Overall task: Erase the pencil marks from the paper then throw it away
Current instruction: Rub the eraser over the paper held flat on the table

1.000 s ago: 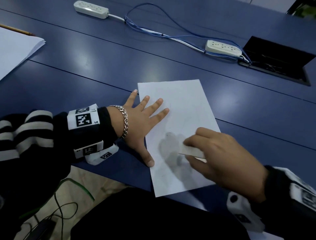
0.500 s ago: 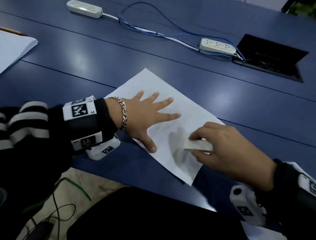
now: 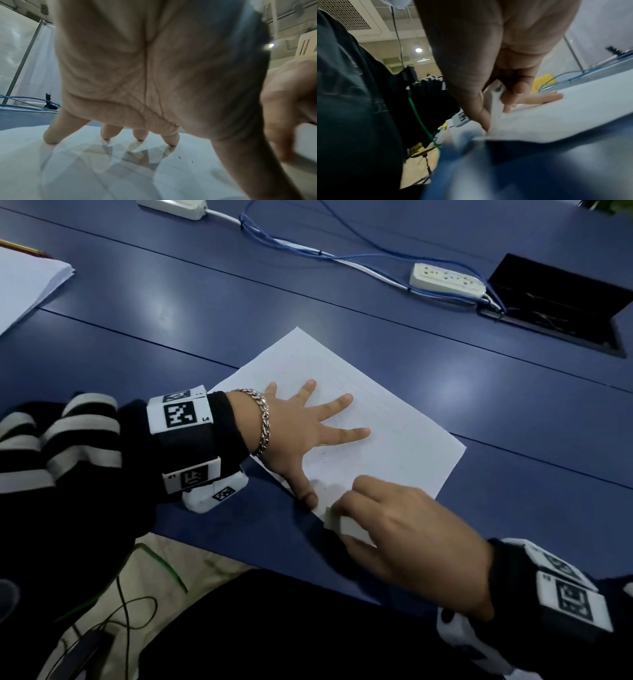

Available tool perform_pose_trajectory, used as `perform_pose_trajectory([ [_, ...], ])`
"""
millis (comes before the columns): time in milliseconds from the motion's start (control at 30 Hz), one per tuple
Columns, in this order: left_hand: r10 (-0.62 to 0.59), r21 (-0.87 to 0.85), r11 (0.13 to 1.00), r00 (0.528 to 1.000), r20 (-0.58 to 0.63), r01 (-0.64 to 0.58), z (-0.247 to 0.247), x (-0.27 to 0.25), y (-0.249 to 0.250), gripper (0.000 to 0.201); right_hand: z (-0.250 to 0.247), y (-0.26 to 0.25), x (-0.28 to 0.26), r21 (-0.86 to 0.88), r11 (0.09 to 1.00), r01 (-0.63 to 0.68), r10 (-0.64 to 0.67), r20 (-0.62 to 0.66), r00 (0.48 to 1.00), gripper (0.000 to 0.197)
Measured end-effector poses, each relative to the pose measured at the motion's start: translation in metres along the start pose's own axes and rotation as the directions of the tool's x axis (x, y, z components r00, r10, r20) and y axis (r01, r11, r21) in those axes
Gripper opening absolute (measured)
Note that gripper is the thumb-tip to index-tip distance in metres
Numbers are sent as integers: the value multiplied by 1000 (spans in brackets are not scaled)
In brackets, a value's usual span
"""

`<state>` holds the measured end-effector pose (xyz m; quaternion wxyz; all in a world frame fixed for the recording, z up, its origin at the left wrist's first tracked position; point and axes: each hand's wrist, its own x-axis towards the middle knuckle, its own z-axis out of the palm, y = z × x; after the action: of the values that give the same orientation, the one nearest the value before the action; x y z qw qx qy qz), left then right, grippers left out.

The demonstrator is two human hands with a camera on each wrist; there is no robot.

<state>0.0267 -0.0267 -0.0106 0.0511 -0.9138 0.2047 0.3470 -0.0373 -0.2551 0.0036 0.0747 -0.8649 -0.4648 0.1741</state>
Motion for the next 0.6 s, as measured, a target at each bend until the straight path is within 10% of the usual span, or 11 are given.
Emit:
perform_pose_trajectory([
  [600, -8, 11, 1000, 1000, -8, 8, -1, -1, 0, 130, -16, 41, 12, -47, 992, -114, 104, -178, 978, 27],
])
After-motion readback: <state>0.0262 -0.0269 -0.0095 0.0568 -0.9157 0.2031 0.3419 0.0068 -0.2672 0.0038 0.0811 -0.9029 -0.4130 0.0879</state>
